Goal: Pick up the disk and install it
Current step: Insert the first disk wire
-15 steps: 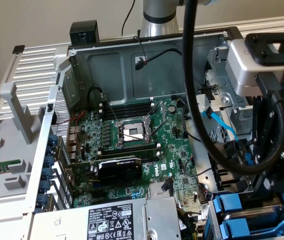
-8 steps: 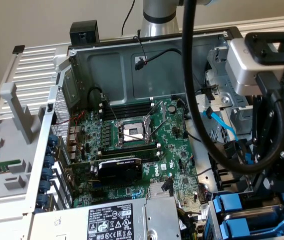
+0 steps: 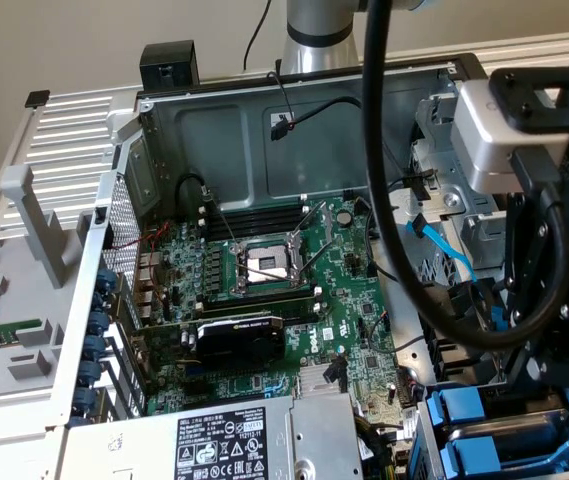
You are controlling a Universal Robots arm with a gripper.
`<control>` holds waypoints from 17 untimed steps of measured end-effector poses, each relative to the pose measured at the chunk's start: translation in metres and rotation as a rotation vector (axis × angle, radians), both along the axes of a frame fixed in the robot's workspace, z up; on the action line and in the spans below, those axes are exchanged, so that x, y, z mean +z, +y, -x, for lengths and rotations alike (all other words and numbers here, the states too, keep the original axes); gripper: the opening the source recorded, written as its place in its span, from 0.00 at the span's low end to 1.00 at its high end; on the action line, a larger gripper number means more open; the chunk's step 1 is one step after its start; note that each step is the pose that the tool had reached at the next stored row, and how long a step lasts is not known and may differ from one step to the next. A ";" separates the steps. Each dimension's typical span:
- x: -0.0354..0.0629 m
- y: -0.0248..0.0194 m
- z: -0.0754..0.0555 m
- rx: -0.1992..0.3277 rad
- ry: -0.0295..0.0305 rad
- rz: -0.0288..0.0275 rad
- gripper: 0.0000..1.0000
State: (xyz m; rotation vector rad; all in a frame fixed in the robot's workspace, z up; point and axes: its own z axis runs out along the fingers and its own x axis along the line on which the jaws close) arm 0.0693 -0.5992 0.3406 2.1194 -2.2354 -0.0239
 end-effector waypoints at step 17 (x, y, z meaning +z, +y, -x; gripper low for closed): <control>-0.0023 0.0000 0.000 -0.002 -0.0004 0.0001 0.17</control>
